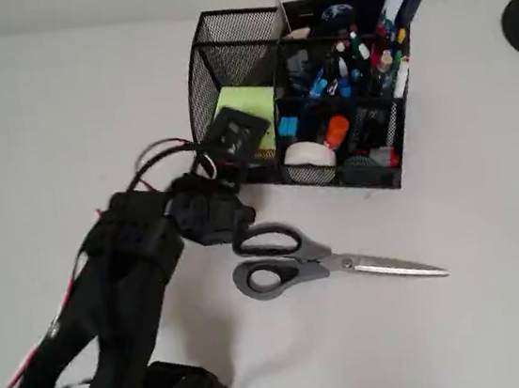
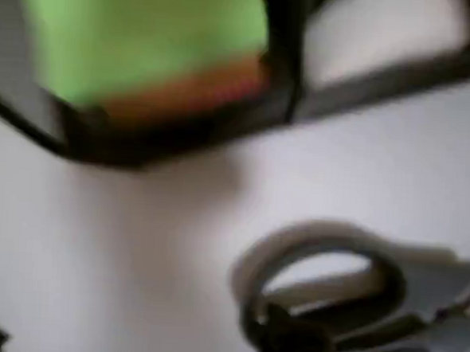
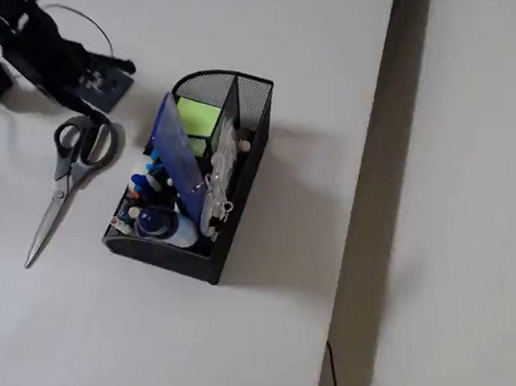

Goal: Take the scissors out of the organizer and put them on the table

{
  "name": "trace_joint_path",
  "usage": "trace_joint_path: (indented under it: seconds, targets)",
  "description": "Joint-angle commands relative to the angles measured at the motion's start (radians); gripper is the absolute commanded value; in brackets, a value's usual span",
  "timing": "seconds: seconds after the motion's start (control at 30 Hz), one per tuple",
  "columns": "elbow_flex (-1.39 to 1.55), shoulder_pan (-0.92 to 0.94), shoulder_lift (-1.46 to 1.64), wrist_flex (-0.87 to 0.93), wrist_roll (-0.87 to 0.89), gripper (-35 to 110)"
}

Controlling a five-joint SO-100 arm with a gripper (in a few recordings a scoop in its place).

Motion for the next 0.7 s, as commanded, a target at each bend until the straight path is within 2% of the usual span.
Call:
trace_joint_path:
  seconds: [0.0, 0.13, 0.27, 0.3, 0.53, 0.67]
  targets:
    - [-0.041, -0.015, 0.321, 0.052, 0.313, 30]
    - [-0.169, 0.023, 0.37, 0.146, 0.732, 0]
    - [-0.155, 0.083, 0.423, 0.308, 1.089, 0]
    - [-0.123, 0.087, 0.451, 0.341, 1.132, 0]
    - [0.333, -0.02, 0.707, 0.383, 1.146, 0]
    - [0.454, 0.06, 0.69, 0.318, 1.124, 0]
